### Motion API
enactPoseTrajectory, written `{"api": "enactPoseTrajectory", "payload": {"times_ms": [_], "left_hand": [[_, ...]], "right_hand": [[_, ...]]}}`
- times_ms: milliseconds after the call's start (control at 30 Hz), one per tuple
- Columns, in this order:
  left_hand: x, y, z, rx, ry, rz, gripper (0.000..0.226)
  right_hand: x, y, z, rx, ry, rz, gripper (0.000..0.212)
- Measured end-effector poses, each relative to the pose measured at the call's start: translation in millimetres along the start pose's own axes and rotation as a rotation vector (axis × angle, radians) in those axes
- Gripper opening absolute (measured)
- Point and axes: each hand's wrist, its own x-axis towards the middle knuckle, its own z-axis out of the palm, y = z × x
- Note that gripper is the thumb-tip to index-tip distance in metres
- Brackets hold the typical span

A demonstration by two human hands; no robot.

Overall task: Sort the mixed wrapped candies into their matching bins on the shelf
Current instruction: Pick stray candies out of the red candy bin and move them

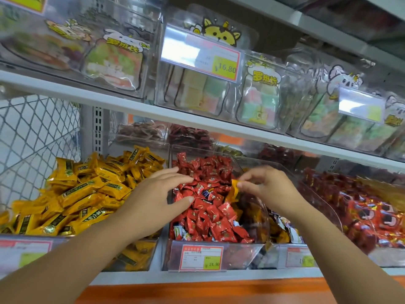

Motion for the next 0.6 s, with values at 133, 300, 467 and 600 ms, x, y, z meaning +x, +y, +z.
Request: {"api": "enactPoseTrajectory", "payload": {"times_ms": [133,300,467,600], "left_hand": [[8,15,6,-0.068,0.006,0.014,0.05],[12,16,5,-0.174,0.191,-0.051,0.026],[7,-1,-12,-0.191,0.332,-0.06,0.012],[0,-15,-4,-0.102,0.209,-0.044,0.022]], "right_hand": [[-4,-39,8,0.307,-0.107,-0.072,0.009],[8,-40,14,0.255,-0.268,0.033,0.023],[26,-24,22,-0.331,-0.546,0.127,0.047],[41,-24,45,-0.372,-0.685,0.212,0.081]]}}
